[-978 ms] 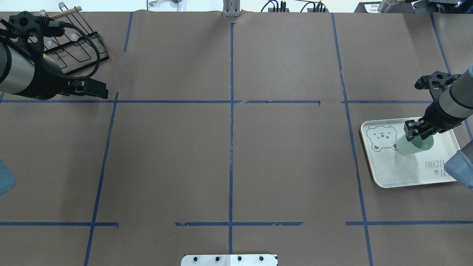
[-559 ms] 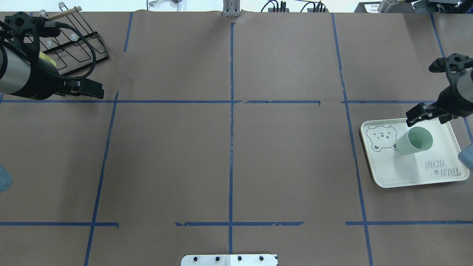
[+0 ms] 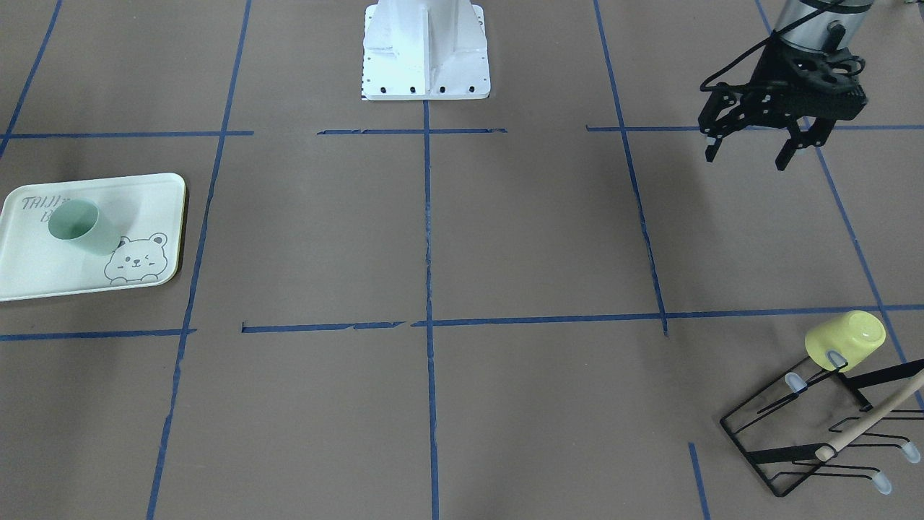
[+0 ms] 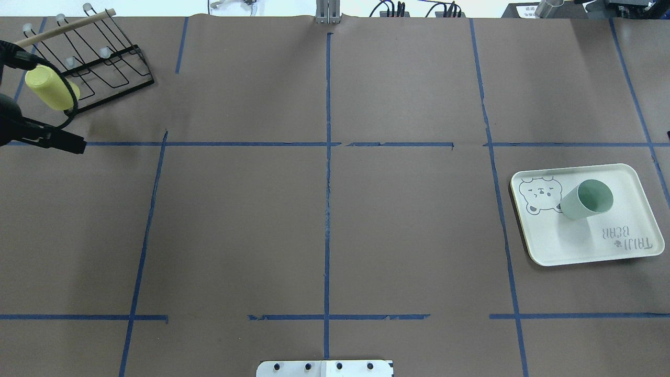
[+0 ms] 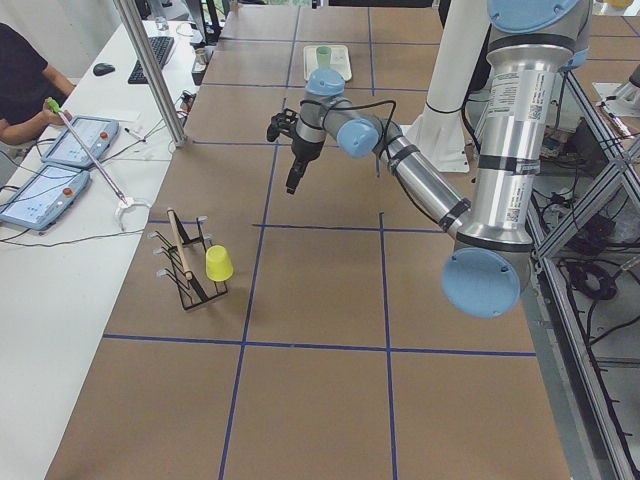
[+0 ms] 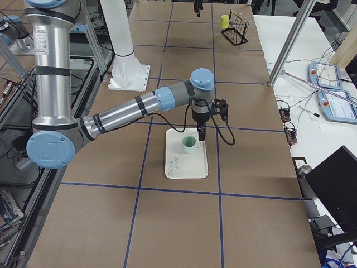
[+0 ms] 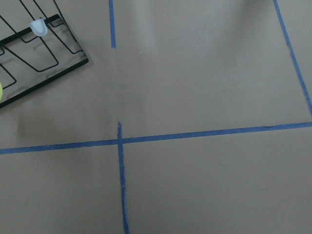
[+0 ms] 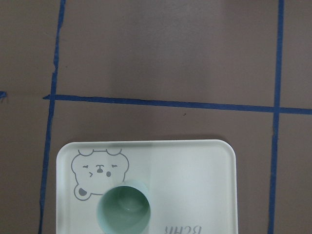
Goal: Left arm grabs green cup and hands to right arm on tray
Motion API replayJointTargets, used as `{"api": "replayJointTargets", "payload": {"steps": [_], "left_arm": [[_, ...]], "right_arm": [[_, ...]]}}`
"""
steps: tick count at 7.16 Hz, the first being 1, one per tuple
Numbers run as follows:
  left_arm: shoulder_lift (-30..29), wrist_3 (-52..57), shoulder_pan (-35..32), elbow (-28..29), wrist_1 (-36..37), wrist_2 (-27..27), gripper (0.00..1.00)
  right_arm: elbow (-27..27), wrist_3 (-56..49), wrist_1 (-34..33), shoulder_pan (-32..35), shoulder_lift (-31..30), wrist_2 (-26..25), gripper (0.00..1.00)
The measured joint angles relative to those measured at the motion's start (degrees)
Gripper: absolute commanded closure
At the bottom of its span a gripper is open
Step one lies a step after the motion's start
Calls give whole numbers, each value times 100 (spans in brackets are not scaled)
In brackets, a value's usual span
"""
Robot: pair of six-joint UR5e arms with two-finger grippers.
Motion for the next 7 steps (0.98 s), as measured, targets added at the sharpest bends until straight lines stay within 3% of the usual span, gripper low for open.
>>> {"api": "replayJointTargets", "payload": {"steps": [2, 3, 5, 7], "left_arm": [[489, 1775, -1230, 228, 315, -1168, 0], [571, 2830, -1888, 439, 749, -1503, 0], [589, 4276, -2850, 1283, 1335, -1804, 0], [910, 4586, -3156, 1824, 1423, -2087, 0]], "right_arm": [[9, -798, -23, 539, -675, 66, 0], [-17, -1128, -14, 685, -929, 54, 0], [-31, -1512, -10, 900, -1195, 60, 0], [-66, -1576, -15, 948, -1259, 77, 0]]}}
